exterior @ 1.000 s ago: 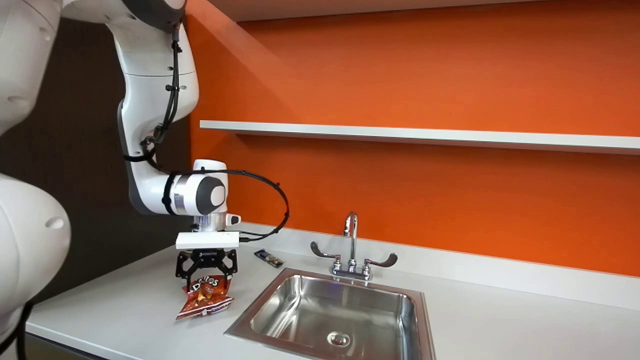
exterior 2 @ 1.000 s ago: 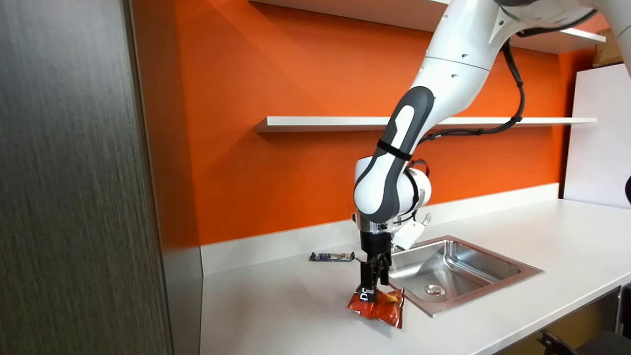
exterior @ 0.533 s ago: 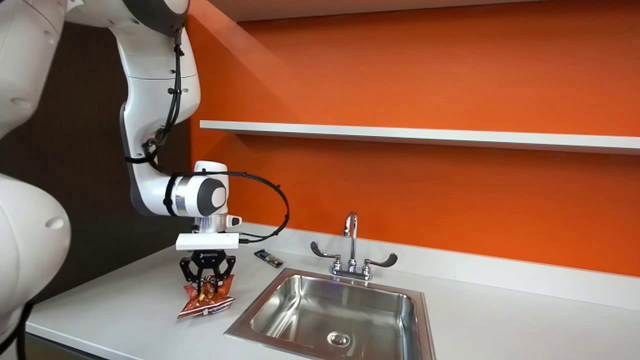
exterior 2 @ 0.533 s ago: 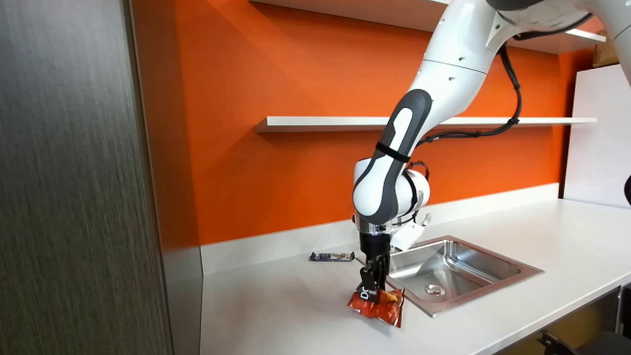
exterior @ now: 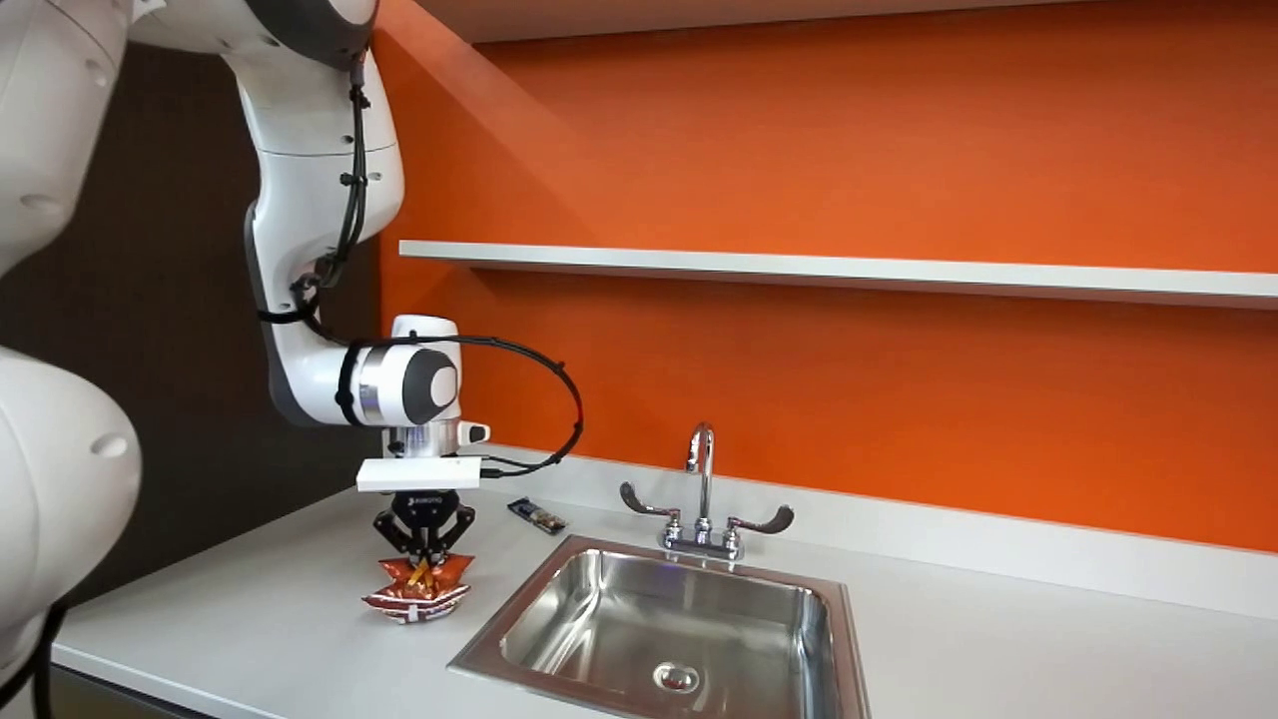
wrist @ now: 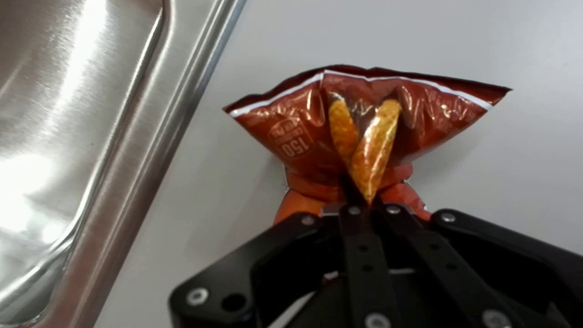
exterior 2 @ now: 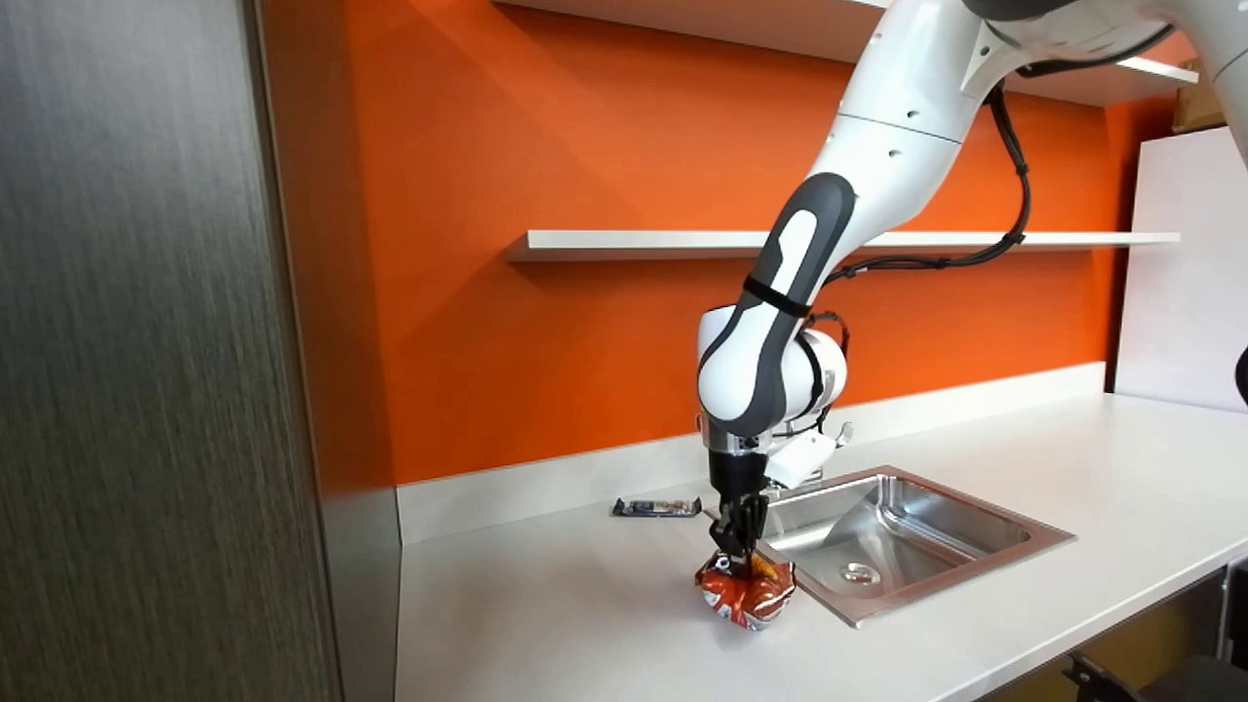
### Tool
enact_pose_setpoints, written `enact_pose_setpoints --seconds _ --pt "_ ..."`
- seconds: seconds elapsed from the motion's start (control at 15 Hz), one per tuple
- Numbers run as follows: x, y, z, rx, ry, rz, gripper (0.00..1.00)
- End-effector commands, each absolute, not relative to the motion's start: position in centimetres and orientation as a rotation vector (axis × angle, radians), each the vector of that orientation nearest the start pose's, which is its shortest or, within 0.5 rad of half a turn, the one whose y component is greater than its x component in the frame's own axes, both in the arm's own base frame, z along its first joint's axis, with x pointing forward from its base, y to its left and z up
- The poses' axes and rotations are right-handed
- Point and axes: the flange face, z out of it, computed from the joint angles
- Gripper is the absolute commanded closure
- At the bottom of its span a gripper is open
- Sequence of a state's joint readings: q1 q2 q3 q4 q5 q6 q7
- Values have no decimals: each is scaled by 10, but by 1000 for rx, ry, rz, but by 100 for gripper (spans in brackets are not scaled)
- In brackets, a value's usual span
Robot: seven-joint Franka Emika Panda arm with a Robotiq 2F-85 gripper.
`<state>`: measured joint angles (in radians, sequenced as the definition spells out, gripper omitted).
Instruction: Put the packet on the shelf
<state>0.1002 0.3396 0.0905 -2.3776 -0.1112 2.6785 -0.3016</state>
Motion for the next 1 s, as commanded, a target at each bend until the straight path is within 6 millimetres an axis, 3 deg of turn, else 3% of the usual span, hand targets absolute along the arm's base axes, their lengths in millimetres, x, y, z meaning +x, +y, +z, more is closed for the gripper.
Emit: enact_pose_setpoints --seconds 0.0,0.2,0.53,0.93 --pt "494 101 183 -3057 -831 54 100" --pt "496 103 195 -3080 -730 22 100" --pt "494 110 232 -3127 -557 -50 100" --pt "474 126 292 -3161 -424 -123 100"
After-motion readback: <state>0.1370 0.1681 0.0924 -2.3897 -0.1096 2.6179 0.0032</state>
